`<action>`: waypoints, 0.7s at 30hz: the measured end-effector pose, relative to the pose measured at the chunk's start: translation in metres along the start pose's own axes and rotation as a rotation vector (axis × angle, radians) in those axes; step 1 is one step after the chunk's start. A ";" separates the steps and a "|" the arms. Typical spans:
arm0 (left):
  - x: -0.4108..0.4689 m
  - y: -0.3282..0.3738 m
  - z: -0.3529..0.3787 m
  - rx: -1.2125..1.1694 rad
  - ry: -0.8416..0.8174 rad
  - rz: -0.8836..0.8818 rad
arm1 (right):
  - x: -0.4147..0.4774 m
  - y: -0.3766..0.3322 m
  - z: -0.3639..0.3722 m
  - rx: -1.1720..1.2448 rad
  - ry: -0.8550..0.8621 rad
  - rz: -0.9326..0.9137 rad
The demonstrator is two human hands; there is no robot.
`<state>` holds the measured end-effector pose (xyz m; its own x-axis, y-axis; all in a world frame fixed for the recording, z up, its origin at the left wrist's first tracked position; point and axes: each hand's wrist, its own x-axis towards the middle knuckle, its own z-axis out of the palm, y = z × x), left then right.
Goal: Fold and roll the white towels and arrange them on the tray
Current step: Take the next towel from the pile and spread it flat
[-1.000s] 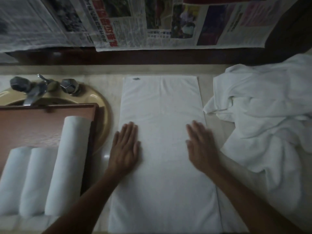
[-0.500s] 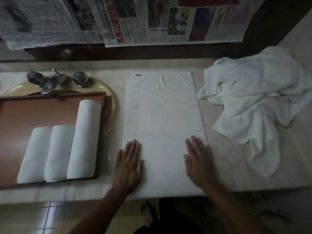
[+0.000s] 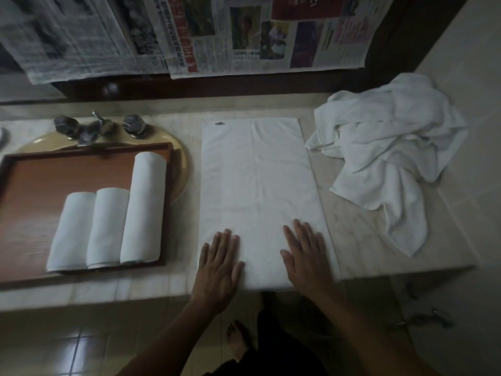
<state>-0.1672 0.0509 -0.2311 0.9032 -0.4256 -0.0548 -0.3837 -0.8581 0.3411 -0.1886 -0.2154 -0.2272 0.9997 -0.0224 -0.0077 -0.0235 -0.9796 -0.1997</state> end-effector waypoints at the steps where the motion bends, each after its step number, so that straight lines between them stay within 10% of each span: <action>1: -0.005 0.003 -0.001 -0.003 -0.001 -0.001 | -0.006 -0.001 0.000 0.002 -0.001 0.004; 21: 0.085 0.090 -0.037 -0.138 0.177 -0.214 | 0.121 0.047 -0.063 0.382 0.148 -0.003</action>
<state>-0.1177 -0.0523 -0.1705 0.9847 -0.1728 0.0214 -0.1629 -0.8707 0.4641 -0.0683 -0.2762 -0.1759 0.9887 -0.0752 0.1295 0.0084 -0.8356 -0.5493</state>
